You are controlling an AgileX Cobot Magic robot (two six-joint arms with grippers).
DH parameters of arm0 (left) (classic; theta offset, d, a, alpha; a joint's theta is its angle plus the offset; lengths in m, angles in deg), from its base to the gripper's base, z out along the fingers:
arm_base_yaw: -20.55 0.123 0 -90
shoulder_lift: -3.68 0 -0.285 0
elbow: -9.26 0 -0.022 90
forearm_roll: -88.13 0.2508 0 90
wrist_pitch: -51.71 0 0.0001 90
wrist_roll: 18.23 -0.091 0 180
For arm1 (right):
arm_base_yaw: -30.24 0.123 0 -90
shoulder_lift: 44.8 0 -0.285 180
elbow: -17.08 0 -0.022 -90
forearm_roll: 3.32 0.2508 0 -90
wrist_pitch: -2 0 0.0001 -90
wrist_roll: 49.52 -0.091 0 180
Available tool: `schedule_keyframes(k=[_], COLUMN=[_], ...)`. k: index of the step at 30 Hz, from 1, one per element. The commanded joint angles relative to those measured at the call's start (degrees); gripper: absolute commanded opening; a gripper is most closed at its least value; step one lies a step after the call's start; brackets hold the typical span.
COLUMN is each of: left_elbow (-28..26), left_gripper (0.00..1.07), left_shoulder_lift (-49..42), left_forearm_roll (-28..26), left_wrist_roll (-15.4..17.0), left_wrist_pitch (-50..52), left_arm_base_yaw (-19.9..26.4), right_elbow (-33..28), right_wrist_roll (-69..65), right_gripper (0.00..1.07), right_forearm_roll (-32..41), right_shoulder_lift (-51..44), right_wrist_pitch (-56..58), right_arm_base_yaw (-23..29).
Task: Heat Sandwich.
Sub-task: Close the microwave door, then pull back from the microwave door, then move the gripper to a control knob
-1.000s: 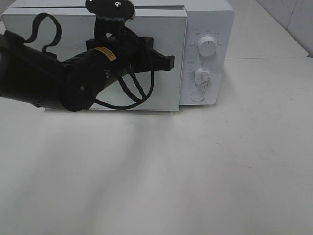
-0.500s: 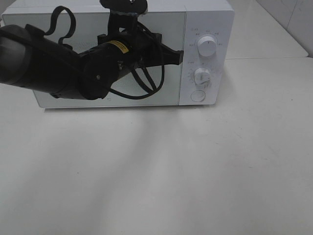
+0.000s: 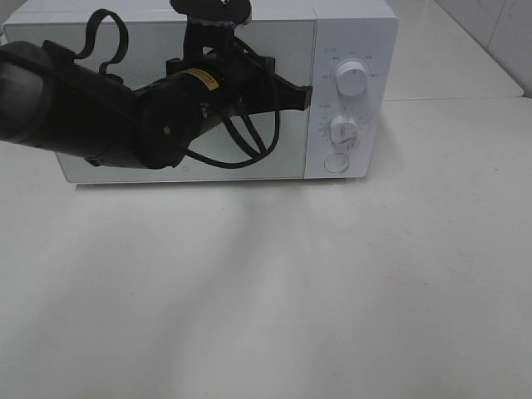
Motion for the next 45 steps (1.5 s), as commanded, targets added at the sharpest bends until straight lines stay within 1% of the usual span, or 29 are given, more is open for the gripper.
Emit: schedule_keyframes(k=[1,3,4,7,9,10,11,12,13,14,15,16,17,19,20,23,24,28,29,33,34,36,37,38,39,40,43,44,45], left_elbow=[1.4,3.2,5.0,6.9,9.3,9.3,9.9,10.4,11.5,11.8,11.8,12.1,12.2,12.2,12.2,12.2,12.2,12.2,12.2,12.2,12.2,12.1,12.1,12.1,12.1,12.1,12.1,12.1,12.1], left_gripper=[0.0,0.0,0.0,0.0,0.01,0.01,0.08,0.15,0.43,0.57,0.57,0.74,1.02,1.0,1.0,0.99,0.99,0.99,0.99,0.98,0.98,0.98,0.98,0.98,0.98,0.98,0.98,0.98,0.98], left_shoulder_lift=[-1.7,-2.9,-4.4,-5.7,-8.4,-8.4,-9.3,-10.1,-12.1,-13.2,-13.2,-14.4,-16.2,-17.7,-17.7,-20.3,-20.3,-22.8,-22.8,-25.6,-25.6,-26.9,-27.2,-27.2,-27.8,-29.3,-31.7,-31.7,-33.5], left_forearm_roll=[-3.2,-3.2,-3.2,-3.2,-3.2,-3.2,-2.6,-2.1,-1.5,-1.5,-1.5,-1.3,-0.2,1.2,1.2,2.0,2.0,2.9,2.9,4.0,4.0,4.1,4.2,4.2,4.2,4.2,4.6,4.6,4.9], left_wrist_roll=[0.1,0.1,0.1,0.2,0.1,0.1,0.1,0.2,0.6,0.6,0.6,0.5,0.1,0.1,0.1,0.1,0.1,0.1,0.1,0.6,0.6,2.0,2.3,2.3,2.6,2.7,3.0,3.0,3.8], left_wrist_pitch=[1.7,1.7,1.7,1.3,-3.8,-3.8,-6.4,-8.4,-13.5,-15.6,-15.6,-18.3,-24.6,-28.7,-28.7,-35.9,-35.9,-48.1,-48.1,-60.2,-60.2,-67.6,-69.6,-69.6,-72.1,-75.8,-80.4,-80.4,-82.6], left_arm_base_yaw=[0.3,-0.3,-1.0,-1.3,-1.8,-1.8,-1.8,-1.8,-1.8,-1.8,-1.8,-1.8,-1.8,-1.8,-1.8,-1.8,-1.8,-1.4,-1.4,1.1,1.1,5.0,6.2,6.2,7.8,10.7,15.6,15.6,18.9], right_elbow=[-0.1,-0.1,-0.1,-0.1,-0.1,-0.1,-0.1,-0.1,-0.1,-0.1,-0.1,-0.1,-0.1,-0.1,-0.1,-0.1,-0.1,-0.1,-0.1,-0.1,-0.1,-0.1,-0.1,-0.1,-0.1,-0.1,-0.1,-0.1,-0.1], right_wrist_roll=[0.5,0.5,0.5,0.5,0.5,0.5,0.5,0.5,0.5,0.5,0.5,0.5,0.5,0.5,0.5,0.5,0.5,0.5,0.5,0.5,0.5,0.5,0.5,0.5,0.5,0.5,0.5,0.5,0.5], right_gripper=[0.75,0.75,0.75,0.75,0.75,0.75,0.75,0.75,0.75,0.75,0.75,0.75,0.75,0.75,0.75,0.75,0.75,0.75,0.75,0.75,0.75,0.75,0.75,0.75,0.75,0.75,0.75,0.75,0.75], right_forearm_roll=[0.2,0.2,0.2,0.2,0.2,0.2,0.2,0.2,0.2,0.2,0.2,0.2,0.2,0.2,0.2,0.2,0.2,0.2,0.2,0.2,0.2,0.2,0.2,0.2,0.2,0.2,0.2,0.2,0.2], right_shoulder_lift=[-1.5,-1.5,-1.5,-1.5,-1.5,-1.5,-1.5,-1.5,-1.5,-1.5,-1.5,-1.5,-1.5,-1.5,-1.5,-1.5,-1.5,-1.5,-1.5,-1.5,-1.5,-1.5,-1.5,-1.5,-1.5,-1.5,-1.5,-1.5,-1.5], right_wrist_pitch=[-0.9,-0.9,-0.9,-0.9,-0.9,-0.9,-0.9,-0.9,-0.9,-0.9,-0.9,-0.9,-0.9,-0.9,-0.9,-0.9,-0.9,-0.9,-0.9,-0.9,-0.9,-0.9,-0.9,-0.9,-0.9,-0.9,-0.9,-0.9,-0.9], right_arm_base_yaw=[-0.4,-0.4,-0.4,-0.4,-0.4,-0.4,-0.4,-0.4,-0.4,-0.4,-0.4,-0.4,-0.4,-0.4,-0.4,-0.4,-0.4,-0.4,-0.4,-0.4,-0.4,-0.4,-0.4,-0.4,-0.4,-0.4,-0.4,-0.4,-0.4])
